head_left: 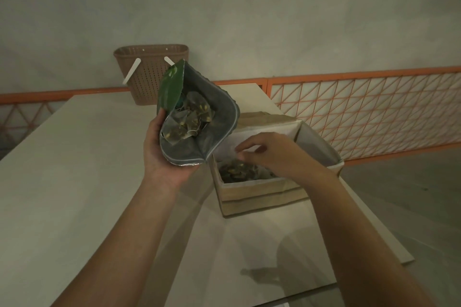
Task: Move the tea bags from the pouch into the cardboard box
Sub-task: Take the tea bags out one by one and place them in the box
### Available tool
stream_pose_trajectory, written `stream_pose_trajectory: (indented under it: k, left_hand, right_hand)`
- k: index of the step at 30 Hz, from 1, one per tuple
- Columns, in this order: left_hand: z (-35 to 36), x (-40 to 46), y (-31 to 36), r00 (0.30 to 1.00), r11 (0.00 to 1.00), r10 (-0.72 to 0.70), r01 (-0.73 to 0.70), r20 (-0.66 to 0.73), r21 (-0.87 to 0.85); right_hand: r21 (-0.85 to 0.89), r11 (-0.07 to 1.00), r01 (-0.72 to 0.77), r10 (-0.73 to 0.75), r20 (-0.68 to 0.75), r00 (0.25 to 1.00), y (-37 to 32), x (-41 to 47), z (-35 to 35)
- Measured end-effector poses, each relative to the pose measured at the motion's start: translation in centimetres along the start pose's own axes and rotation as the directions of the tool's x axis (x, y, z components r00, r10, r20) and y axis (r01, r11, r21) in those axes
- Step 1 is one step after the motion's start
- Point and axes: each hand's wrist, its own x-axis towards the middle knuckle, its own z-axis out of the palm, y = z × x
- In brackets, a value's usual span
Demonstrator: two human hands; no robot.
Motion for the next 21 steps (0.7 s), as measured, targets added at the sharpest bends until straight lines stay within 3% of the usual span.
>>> stream_pose_trajectory:
  k: [4,8,10,12,14,16,18,21]
  left_hand:
    - [0.0,-0.1,0.0,1.0,1.0,-0.007,0.007,-0.001,-0.01]
    - [0.0,-0.1,0.3,1.0,1.0,-0.009,0.009,-0.005,-0.028]
    - [0.0,-0.2,0.4,1.0,1.0,-0.012,0.012,0.005,-0.024]
    - [-0.2,-0.2,0.4,1.0,1.0,-0.017,0.017,0.01,-0.024]
    - [-0.2,-0.2,0.6,0.999,0.999,-0.032,0.033,0.024,-0.025]
    - [-0.4,-0.2,0.7,0.998,0.999,-0.051,0.051,0.04,-0.014]
    - [-0.4,-0.3,0.9,0.997,0.998,-0.066,0.066,0.045,0.008]
    - [-0.5,-0.5,1.3,0.994,0.997,-0.083,0.083,0.068,-0.005]
  right_hand:
    - [-0.104,0.992,-0.072,0.092,0.202,0.975,-0.2,0.8,0.3]
    - [-0.415,0.877,-0.24,0.293,0.069,0.954,0.1,1.8,0.4]
    - [-0.461,0.842,-0.279,0.307,-0.016,0.952,-0.1,1.8,0.3]
    - [-0.313,0.931,-0.187,0.173,-0.073,0.982,-1.0,1.7,-0.2]
    - [-0.01,1.0,0.03,-0.031,-0.221,0.975,-3.1,1.4,-0.8]
    - [0.24,0.934,0.265,-0.161,-0.381,0.911,-5.7,0.9,-1.0]
    - [0.23,0.885,0.405,-0.281,-0.428,0.859,-7.7,0.9,-0.9]
    - [0.033,0.867,0.497,-0.435,-0.435,0.788,-9.3,2.7,-0.1]
